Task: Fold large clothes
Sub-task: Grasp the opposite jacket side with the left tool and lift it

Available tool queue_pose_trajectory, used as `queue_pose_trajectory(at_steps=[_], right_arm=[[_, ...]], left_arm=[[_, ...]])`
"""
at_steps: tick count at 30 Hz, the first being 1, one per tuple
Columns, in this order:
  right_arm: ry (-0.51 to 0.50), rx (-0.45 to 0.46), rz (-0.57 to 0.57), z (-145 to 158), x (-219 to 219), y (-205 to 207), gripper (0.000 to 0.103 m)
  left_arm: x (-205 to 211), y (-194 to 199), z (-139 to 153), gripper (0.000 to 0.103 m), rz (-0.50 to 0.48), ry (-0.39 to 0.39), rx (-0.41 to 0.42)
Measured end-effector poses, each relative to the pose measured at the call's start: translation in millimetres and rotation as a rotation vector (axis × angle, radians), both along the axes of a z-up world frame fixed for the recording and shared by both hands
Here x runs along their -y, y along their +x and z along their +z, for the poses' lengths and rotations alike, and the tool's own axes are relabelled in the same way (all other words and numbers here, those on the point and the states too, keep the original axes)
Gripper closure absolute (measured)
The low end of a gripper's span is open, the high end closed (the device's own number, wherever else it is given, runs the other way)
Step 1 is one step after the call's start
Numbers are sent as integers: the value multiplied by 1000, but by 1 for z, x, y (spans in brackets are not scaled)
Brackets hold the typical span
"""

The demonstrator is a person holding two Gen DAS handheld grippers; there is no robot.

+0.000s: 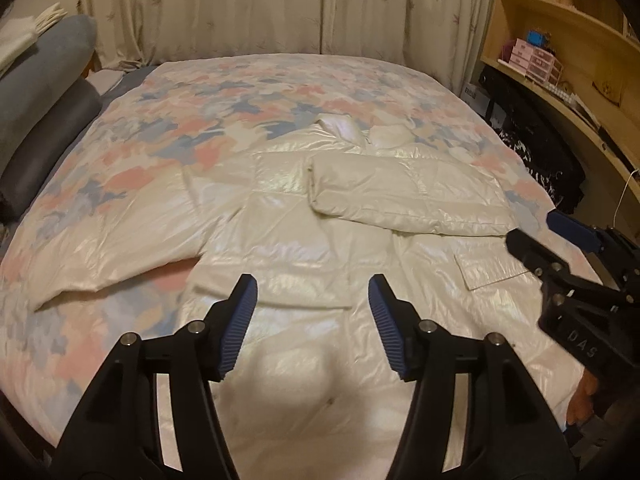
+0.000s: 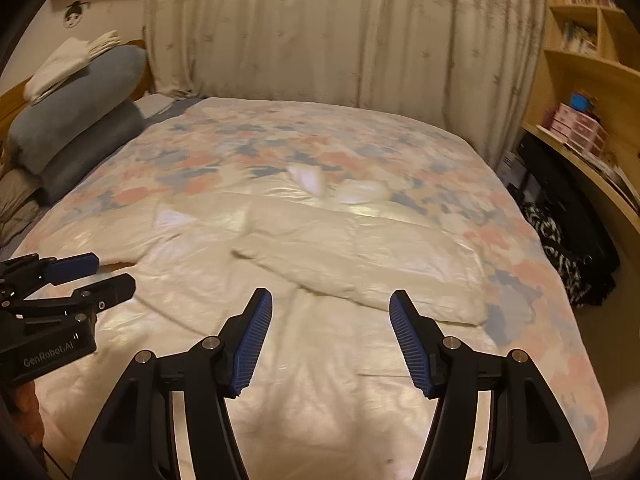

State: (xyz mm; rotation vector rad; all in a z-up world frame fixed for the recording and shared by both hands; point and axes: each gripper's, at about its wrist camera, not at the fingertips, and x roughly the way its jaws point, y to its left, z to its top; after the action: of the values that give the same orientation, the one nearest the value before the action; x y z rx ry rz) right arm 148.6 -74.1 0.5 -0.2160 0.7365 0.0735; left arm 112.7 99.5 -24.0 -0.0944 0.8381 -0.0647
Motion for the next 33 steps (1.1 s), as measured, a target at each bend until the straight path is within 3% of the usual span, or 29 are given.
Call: queue_pose_trajectory(at_steps=[6, 13, 20, 29, 33], right_arm=[[9, 1, 75, -1, -57, -25, 35], [40, 9, 152, -7, -114, -40, 35], [38, 14, 215, -26, -169, -26, 35], [20, -44, 284, -75, -237, 45, 35], [22, -88, 298, -105, -268, 88, 38]], left_arm=[[-39, -30, 7, 31, 41, -30, 40], [-93, -50, 0, 29, 117, -30, 63], [-155, -45, -33, 29, 220, -62, 34], [-262, -26, -106, 29, 402, -258, -47], [-323, -20, -148, 29, 531, -399, -94]])
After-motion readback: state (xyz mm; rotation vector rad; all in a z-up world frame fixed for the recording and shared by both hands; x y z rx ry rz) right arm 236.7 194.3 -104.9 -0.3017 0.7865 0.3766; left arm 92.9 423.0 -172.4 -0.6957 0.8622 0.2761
